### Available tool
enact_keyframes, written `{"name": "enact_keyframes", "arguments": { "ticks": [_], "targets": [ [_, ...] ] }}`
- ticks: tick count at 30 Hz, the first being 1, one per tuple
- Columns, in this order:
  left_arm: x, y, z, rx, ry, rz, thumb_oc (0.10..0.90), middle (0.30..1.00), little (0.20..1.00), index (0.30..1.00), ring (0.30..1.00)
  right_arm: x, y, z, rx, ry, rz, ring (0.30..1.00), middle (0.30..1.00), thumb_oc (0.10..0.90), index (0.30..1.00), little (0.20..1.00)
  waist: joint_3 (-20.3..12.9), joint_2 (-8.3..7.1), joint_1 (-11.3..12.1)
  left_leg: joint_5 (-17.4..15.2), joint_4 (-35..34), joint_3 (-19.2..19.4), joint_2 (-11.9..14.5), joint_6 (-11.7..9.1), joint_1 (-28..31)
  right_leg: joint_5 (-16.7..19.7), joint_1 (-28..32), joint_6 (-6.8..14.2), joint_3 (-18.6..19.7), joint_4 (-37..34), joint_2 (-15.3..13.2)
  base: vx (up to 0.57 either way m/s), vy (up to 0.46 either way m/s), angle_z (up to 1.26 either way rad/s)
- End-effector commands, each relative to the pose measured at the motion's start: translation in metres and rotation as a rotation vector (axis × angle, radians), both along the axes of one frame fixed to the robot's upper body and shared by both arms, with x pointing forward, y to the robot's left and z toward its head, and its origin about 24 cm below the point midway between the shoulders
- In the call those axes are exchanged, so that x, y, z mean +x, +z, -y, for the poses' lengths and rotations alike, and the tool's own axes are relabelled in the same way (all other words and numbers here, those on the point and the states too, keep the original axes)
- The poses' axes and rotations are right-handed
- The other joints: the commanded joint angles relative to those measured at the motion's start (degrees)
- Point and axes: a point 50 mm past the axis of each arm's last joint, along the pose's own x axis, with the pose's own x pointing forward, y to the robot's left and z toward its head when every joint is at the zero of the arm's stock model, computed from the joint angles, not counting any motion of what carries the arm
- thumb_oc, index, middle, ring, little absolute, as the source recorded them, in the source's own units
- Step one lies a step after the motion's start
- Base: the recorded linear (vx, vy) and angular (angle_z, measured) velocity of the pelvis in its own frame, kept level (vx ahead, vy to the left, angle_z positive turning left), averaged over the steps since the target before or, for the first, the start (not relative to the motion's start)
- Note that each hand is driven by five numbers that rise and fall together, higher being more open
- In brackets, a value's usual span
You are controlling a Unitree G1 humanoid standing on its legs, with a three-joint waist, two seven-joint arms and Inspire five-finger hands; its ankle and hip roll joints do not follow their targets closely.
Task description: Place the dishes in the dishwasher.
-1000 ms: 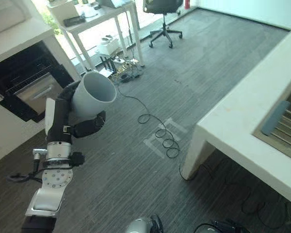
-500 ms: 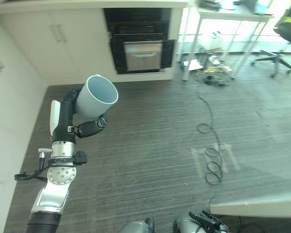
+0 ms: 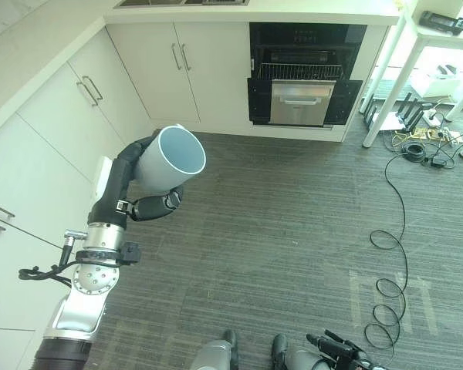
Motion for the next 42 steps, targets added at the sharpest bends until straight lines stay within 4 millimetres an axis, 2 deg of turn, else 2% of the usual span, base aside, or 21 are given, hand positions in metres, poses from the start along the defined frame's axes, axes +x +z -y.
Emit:
{"name": "enact_keyframes", "arguments": {
  "ticks": [1, 9, 13, 21, 22, 24, 27, 28, 29, 30, 31, 32, 33, 34, 35, 36, 38, 39, 40, 41, 42],
  "targets": [
    [-0.001, 0.068, 0.018, 0.036, -0.116, 0.324, 0.400, 0.300, 0.300, 0.300, 0.300, -0.013, -0.001, 0.002, 0.038, -0.007, -0.001, 0.900, 0.900, 0.800, 0.900, 0.900, -2.79, 1.24, -2.43, 0.74, -1.32, 1.46, 1.47, -1.73, 0.95, -5.60, 3.32, 7.21, 0.53, -1.23, -0.37, 0.10, 0.142, 0.26],
    [-0.003, 0.064, 0.024, 0.059, -0.142, 0.303, 0.400, 0.300, 0.300, 0.300, 0.300, -0.007, 0.002, -0.001, 0.025, 0.060, 0.002, 0.900, 0.900, 0.800, 0.900, 0.900, -3.31, 1.64, -3.08, -2.22, -1.32, 2.24, 0.71, -1.92, 4.04, -4.49, 1.63, 8.45, -0.46, -1.23, -3.00, 0.05, 0.053, -0.07],
    [-0.002, 0.065, 0.029, 0.069, -0.164, 0.294, 0.400, 0.300, 0.300, 0.300, 0.300, -0.016, -0.001, -0.004, 0.033, 0.051, -0.025, 0.900, 0.900, 0.800, 0.900, 0.900, -4.25, 1.62, -4.16, -4.13, -1.32, 2.88, -0.34, -0.81, 5.68, -3.96, 1.16, 9.17, 1.65, -1.23, -2.84, 0.07, 0.006, -0.20],
    [0.006, 0.069, 0.036, 0.069, -0.197, 0.273, 0.400, 0.300, 0.300, 0.300, 0.300, -0.029, -0.007, -0.003, 0.071, 0.054, -0.034, 0.900, 0.900, 0.800, 0.900, 0.900, -5.22, 1.91, -4.68, -5.64, -1.32, 3.93, -0.61, 0.09, 6.99, -3.99, 1.42, 9.66, 2.62, -1.23, -2.73, 0.03, 0.001, -0.15],
    [0.020, 0.052, 0.081, 0.040, -0.354, 0.119, 0.400, 0.300, 0.300, 0.300, 0.300, -0.022, 0.001, 0.034, -0.057, 0.051, -0.043, 0.900, 0.900, 0.800, 0.900, 0.900, -1.13, 1.39, -3.81, -3.49, -1.32, 6.41, -0.91, 0.07, 7.89, -1.88, 1.14, 9.50, 0.22, -1.23, -2.56, 0.03, -0.035, -0.05],
    [0.024, 0.054, 0.080, -0.006, -0.344, 0.110, 0.400, 0.300, 0.300, 0.300, 0.300, -0.024, 0.000, 0.028, 0.014, -0.071, 0.024, 0.900, 0.900, 0.800, 0.900, 0.900, -2.47, 1.74, -5.24, -3.87, -1.32, 7.90, 0.72, -0.34, 8.55, -2.88, 1.47, 9.29, -0.40, -1.23, -2.35, 0.09, -0.103, 0.00],
    [0.029, 0.055, 0.076, -0.089, -0.328, 0.090, 0.400, 0.300, 0.300, 0.300, 0.300, -0.018, 0.001, 0.025, -0.013, 0.017, 0.036, 0.900, 0.900, 0.800, 0.900, 0.900, -2.92, 1.64, -5.83, -3.74, -1.32, 8.86, 0.28, -0.07, 9.15, -2.92, 1.11, 8.82, -0.26, -1.23, -2.49, 0.08, -0.096, 0.05],
    [0.033, 0.051, 0.076, -0.109, -0.317, 0.080, 0.400, 0.300, 0.300, 0.300, 0.300, -0.011, 0.002, 0.026, -0.038, 0.056, 0.050, 0.900, 0.900, 0.800, 0.900, 0.900, -2.09, 0.25, -5.69, -2.44, -1.32, 10.49, -1.53, 0.38, 10.99, -3.37, 2.04, 7.97, -0.04, -1.23, -3.51, 0.09, -0.225, -0.09],
    [0.033, 0.050, 0.075, -0.105, -0.320, 0.072, 0.400, 0.300, 0.300, 0.300, 0.300, -0.007, 0.005, 0.029, -0.047, 0.054, 0.070, 0.900, 0.900, 0.800, 0.900, 0.900, -0.80, -1.26, -4.57, 0.96, 4.18, 8.89, -2.89, -0.06, 8.53, -3.48, 2.95, 6.89, 0.58, -1.23, -3.84, 0.15, -0.254, -0.47],
    [0.032, 0.048, 0.072, -0.100, -0.317, 0.064, 0.400, 0.300, 0.300, 0.300, 0.300, -0.003, 0.007, 0.032, -0.061, 0.066, 0.082, 0.900, 0.900, 0.800, 0.900, 0.900, -0.15, -1.30, -3.42, 2.80, 4.07, 6.72, -3.88, -0.10, 5.65, -3.38, 3.29, 6.68, 1.60, -1.23, -2.84, 0.34, -0.054, -0.28],
    [0.028, 0.045, 0.066, -0.121, -0.315, 0.057, 0.400, 0.300, 0.300, 0.300, 0.300, -0.001, 0.007, 0.033, -0.072, 0.074, 0.083, 0.900, 0.900, 0.800, 0.900, 0.900, -0.01, 0.45, -2.61, 2.32, -1.32, 6.63, -1.76, -0.43, 4.06, -4.39, 4.61, 7.26, 0.97, -1.23, -1.21, 0.54, 0.161, -0.43],
    [0.026, 0.041, 0.066, -0.155, -0.326, 0.042, 0.400, 0.300, 0.300, 0.300, 0.300, 0.002, 0.010, 0.035, -0.098, 0.073, 0.127, 0.900, 0.900, 0.800, 0.900, 0.900, 0.07, 2.43, -2.20, 4.71, -1.32, 6.24, 2.88, -2.27, -1.56, -5.74, 6.13, 7.14, 0.01, -1.23, 0.30, 0.70, 0.280, -0.27],
    [0.025, 0.038, 0.064, -0.149, -0.326, 0.035, 0.400, 0.300, 0.300, 0.300, 0.300, 0.006, 0.013, 0.038, -0.112, 0.045, 0.183, 0.900, 0.900, 0.800, 0.900, 0.900, 0.12, 3.08, -2.00, 7.35, -1.32, 7.42, 6.97, -3.35, -6.06, -6.69, 7.71, 6.95, -1.42, -1.23, 0.18, 0.82, 0.300, -0.45],
    [0.026, 0.034, 0.061, -0.138, -0.330, 0.037, 0.400, 0.300, 0.300, 0.300, 0.300, 0.018, 0.018, 0.038, -0.134, 0.048, 0.233, 0.900, 0.900, 0.800, 0.900, 0.900, -0.50, 2.86, -2.30, 7.29, -1.32, 9.86, 7.97, -3.94, -5.97, -8.52, 9.86, 7.68, -3.05, -1.23, -1.27, 0.66, 0.279, -0.15],
    [0.026, 0.033, 0.060, -0.133, -0.322, 0.042, 0.400, 0.300, 0.300, 0.300, 0.300, 0.024, 0.020, 0.037, -0.144, 0.059, 0.249, 0.900, 0.900, 0.800, 0.900, 0.900, -0.41, 3.39, -1.80, 7.88, -1.32, 9.34, 7.93, -3.47, -6.50, -8.45, 10.37, 7.47, -2.95, -1.23, -0.90, 0.75, 0.373, 0.04],
    [0.025, 0.032, 0.056, -0.112, -0.308, 0.043, 0.400, 0.300, 0.300, 0.300, 0.300, 0.033, 0.023, 0.036, -0.138, 0.032, 0.278, 0.900, 0.900, 0.800, 0.900, 0.900, -0.68, 3.17, -0.84, 7.02, -1.32, 6.88, 5.17, -2.84, -6.40, -10.30, 14.02, 7.35, -1.23, -1.23, -0.77, 0.48, 0.268, -0.04],
    [0.026, 0.032, 0.056, -0.084, -0.307, 0.048, 0.400, 0.300, 0.300, 0.300, 0.300, 0.035, 0.024, 0.033, -0.134, 0.010, 0.305, 0.900, 0.900, 0.800, 0.900, 0.900, -1.15, 2.53, -0.42, 5.93, -1.32, 6.75, 3.38, -2.02, -5.61, -11.43, 16.73, 7.60, -0.94, -1.23, -0.92, 0.56, 0.250, -0.35],
    [0.028, 0.034, 0.056, -0.047, -0.310, 0.054, 0.400, 0.300, 0.300, 0.300, 0.300, 0.040, 0.027, 0.027, -0.145, 0.028, 0.342, 0.900, 0.900, 0.800, 0.900, 0.900, -1.83, 2.26, -0.72, 4.08, -1.32, 6.52, 1.12, -0.43, -3.68, -7.63, 19.76, 8.85, -1.55, -1.12, -0.94, 0.49, 0.236, -0.34],
    [0.029, 0.034, 0.057, -0.043, -0.313, 0.055, 0.400, 0.300, 0.300, 0.300, 0.300, 0.041, 0.027, 0.026, -0.148, 0.028, 0.347, 0.900, 0.900, 0.800, 0.900, 0.900, -1.79, 2.16, -0.82, 3.84, -1.32, 6.53, 0.72, -0.13, -3.38, -6.93, 19.74, 9.18, -1.61, -0.09, -1.19, 0.44, 0.273, -0.41],
    [0.031, 0.035, 0.060, -0.028, -0.331, 0.056, 0.400, 0.300, 0.300, 0.300, 0.300, 0.045, 0.030, 0.023, -0.160, 0.032, 0.386, 0.900, 0.900, 0.800, 0.900, 0.900, -1.81, 1.72, -1.07, 2.68, -1.32, 6.54, -1.07, 1.22, -2.44, -2.86, 17.80, 11.05, -1.90, 7.17, -2.84, 0.18, 0.161, -0.20],
    [0.032, 0.035, 0.062, -0.022, -0.337, 0.055, 0.400, 0.300, 0.300, 0.300, 0.300, 0.047, 0.031, 0.020, -0.159, 0.028, 0.395, 0.900, 0.900, 0.800, 0.900, 0.900, -1.82, 1.55, -1.13, 2.19, -1.32, 6.37, -1.74, 1.83, -2.11, -1.24, 16.74, 11.84, -1.82, 10.36, -3.47, 0.26, 0.251, 0.04]
  ]
}}
